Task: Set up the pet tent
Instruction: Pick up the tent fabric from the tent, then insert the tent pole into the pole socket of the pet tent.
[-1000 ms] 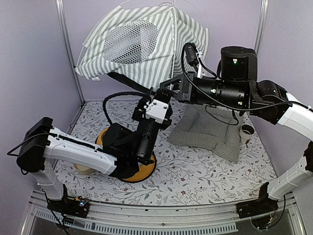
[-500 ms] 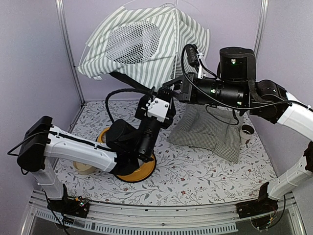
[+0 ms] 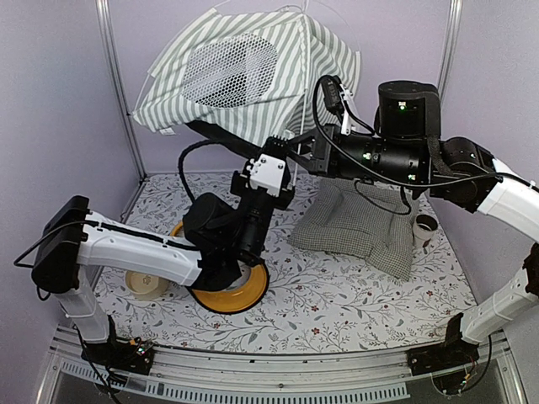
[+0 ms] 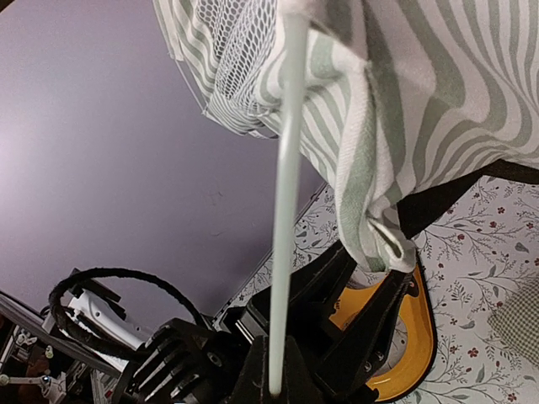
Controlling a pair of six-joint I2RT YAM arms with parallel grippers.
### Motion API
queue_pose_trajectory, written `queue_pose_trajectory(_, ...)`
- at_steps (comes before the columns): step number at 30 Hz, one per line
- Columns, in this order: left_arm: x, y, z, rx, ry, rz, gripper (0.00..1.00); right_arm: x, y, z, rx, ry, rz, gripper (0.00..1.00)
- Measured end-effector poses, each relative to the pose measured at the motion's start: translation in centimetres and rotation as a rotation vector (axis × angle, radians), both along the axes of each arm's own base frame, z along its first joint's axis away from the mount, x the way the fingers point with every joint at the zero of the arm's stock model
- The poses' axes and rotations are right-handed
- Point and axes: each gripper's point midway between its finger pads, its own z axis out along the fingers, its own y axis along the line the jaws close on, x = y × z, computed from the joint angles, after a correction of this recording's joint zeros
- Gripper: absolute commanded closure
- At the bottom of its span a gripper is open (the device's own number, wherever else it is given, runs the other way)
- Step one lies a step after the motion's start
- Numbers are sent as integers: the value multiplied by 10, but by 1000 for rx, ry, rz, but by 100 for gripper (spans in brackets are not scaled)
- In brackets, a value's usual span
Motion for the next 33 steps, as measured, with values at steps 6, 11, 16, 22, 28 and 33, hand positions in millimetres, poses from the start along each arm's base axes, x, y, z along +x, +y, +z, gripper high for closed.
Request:
queue_pose_trajectory(6,-1,0,-5,20,6,-6,100,5,-3,0,-5,-7,-19,100)
queue_pose_trajectory(11,-16,5,-18,67,31,-56,100,10,-1,2,-8,-17,-16,100)
queue_pose_trajectory(16,-40,11,-25,57,75,-139,100,15,-2,7,-4,-41,-18,100)
queue_pose_trajectory(22,-63,4,-47,66,139,-213,100,19,-3,19,27,-71,-18,100)
queue_pose_trajectory(28,-79,7,-51,12,190,-276,100,21,3,13,17,-66,-12,100)
queue_pose_trajectory(33,-82,21,-42,-59,223,-304,100,23,5,11,28,-75,-15,100)
